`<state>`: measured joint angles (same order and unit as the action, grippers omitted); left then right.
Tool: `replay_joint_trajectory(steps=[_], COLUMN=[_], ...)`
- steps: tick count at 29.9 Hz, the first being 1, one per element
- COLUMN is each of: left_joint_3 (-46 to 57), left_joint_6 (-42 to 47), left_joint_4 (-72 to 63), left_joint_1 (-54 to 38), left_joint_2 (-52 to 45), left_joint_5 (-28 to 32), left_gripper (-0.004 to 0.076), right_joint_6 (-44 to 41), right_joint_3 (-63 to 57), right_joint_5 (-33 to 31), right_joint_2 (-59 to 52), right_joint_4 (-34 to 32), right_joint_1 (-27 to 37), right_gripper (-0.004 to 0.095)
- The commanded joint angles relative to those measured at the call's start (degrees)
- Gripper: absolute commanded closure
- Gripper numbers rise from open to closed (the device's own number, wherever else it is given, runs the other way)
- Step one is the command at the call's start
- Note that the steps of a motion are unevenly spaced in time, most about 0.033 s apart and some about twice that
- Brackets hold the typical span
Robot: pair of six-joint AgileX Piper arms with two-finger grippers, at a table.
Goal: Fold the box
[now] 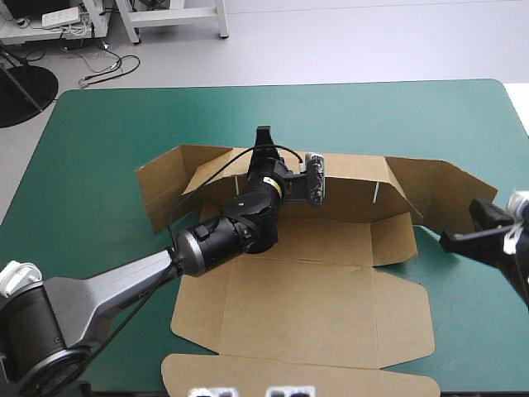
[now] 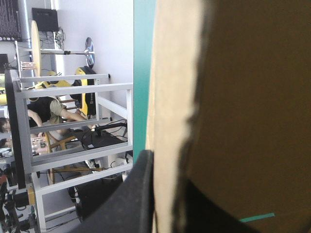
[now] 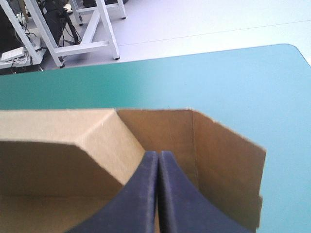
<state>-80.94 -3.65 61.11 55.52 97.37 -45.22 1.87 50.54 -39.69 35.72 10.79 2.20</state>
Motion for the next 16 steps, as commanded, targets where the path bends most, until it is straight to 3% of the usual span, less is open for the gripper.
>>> replay_joint_trajectory(steps=[1,16], left_joint_3=[-0.9,-0.9], left_joint_6=[1.9,1.9], left_joint_4=[0.8,0.7], left_joint_1=[0.4,0.4], left_joint_2=[-2.9,-2.9], left_joint_5=[-3.1,-4.0], left_gripper=[0.0734,0.0734], right_joint_6=[-0.5,1.5], right_joint_3=[10.4,45.6], right_joint_5=[3.7,-19.9], right_joint_2=[8.9,47.1], right_joint_4=[0.7,3.3], right_joint_1=[0.0,0.1], right_gripper=[0.0928,0.0928])
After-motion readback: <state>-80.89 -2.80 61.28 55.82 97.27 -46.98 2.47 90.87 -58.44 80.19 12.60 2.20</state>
